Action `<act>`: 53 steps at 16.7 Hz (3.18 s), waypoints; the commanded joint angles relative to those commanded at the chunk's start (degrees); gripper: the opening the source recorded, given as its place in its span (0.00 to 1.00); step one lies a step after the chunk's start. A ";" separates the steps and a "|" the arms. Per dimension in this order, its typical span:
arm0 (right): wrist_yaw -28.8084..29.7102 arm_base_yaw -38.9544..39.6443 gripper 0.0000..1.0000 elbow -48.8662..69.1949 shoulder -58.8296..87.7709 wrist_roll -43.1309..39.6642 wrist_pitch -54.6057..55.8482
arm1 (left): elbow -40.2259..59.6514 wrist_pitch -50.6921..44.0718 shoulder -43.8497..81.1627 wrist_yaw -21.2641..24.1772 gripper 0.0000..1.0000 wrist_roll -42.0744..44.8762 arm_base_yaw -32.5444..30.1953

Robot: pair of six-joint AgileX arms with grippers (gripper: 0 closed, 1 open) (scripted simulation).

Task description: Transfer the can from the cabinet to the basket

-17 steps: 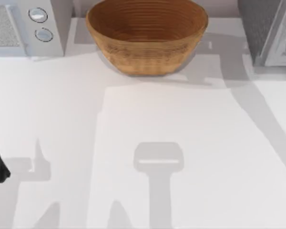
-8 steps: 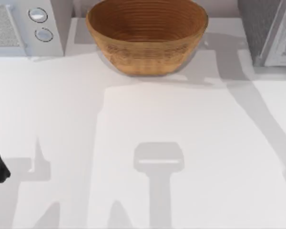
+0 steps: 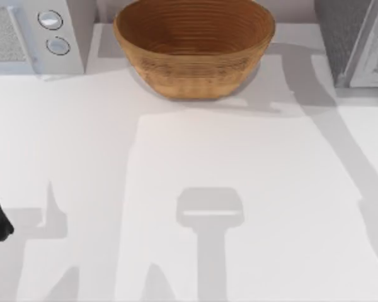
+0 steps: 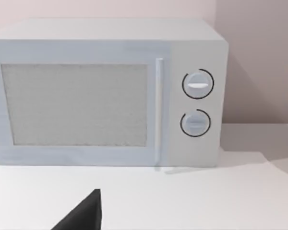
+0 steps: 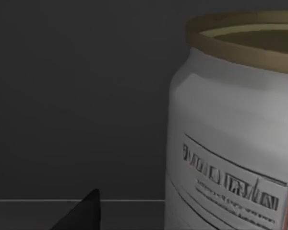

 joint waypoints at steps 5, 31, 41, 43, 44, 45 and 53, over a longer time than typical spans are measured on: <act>0.00 0.00 0.85 0.00 0.00 0.00 0.00 | 0.00 0.00 0.00 0.00 1.00 0.00 0.00; 8.54 8.34 0.00 -0.01 -8.71 -0.14 -8.93 | 0.00 0.00 0.00 0.00 1.00 0.00 0.00; 19.05 19.33 0.00 -0.74 -20.42 0.11 -20.28 | 0.00 0.00 0.00 0.00 1.00 0.00 0.00; 18.75 19.06 0.00 -1.25 -20.75 0.11 -19.96 | 0.00 0.00 0.00 0.00 1.00 0.00 0.00; 18.17 18.52 0.00 -2.35 -21.46 0.11 -19.32 | 0.00 0.00 0.00 0.00 1.00 0.00 0.00; 17.36 17.77 0.00 -4.00 -22.62 0.09 -18.44 | 0.00 0.00 0.00 0.00 1.00 0.00 0.00; 6.40 7.06 0.00 -38.16 -46.01 -0.22 -7.03 | 0.00 0.00 0.00 0.00 1.00 0.00 0.00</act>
